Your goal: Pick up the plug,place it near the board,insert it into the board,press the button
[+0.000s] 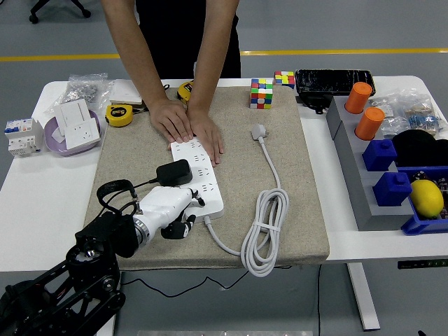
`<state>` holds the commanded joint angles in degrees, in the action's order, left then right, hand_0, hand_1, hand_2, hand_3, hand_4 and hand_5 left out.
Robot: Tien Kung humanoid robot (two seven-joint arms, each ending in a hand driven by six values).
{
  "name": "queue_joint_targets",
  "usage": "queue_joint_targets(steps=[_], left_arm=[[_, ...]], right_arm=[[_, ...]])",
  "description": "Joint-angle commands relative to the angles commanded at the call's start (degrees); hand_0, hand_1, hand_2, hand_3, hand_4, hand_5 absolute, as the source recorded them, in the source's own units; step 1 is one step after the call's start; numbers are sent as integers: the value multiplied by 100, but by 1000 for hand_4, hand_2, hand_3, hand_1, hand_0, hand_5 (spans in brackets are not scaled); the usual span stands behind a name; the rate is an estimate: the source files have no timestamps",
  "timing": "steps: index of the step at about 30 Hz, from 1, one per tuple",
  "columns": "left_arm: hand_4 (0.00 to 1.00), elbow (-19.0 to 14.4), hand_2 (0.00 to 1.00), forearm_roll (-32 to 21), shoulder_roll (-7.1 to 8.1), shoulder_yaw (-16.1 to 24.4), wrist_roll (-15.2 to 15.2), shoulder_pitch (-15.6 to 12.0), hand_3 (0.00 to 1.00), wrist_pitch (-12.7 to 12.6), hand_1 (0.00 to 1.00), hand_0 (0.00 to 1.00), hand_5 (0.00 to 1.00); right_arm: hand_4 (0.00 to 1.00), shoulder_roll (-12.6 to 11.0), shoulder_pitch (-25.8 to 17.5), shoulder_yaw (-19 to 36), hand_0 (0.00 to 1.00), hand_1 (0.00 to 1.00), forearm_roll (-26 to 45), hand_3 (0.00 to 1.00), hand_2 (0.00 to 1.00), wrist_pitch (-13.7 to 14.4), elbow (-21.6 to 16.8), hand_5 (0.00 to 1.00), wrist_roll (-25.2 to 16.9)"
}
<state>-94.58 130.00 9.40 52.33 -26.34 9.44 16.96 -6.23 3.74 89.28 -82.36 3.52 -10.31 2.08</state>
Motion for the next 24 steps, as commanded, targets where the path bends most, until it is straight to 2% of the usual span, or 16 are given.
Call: queue_joint_targets(steps=[11, 24], left_arm=[[435, 86, 166, 0, -37, -4, 33, -14, 719, -42, 34, 175, 31], [435, 88, 166, 0, -65, -24, 163, -14, 716, -256, 34, 176, 29]], right_arm=[[998, -5, -25, -13, 958, 896, -12, 871, 850, -4, 0, 952, 5], [998, -7, -32, -34, 958, 896, -10, 871, 850, -6, 0, 952, 8]])
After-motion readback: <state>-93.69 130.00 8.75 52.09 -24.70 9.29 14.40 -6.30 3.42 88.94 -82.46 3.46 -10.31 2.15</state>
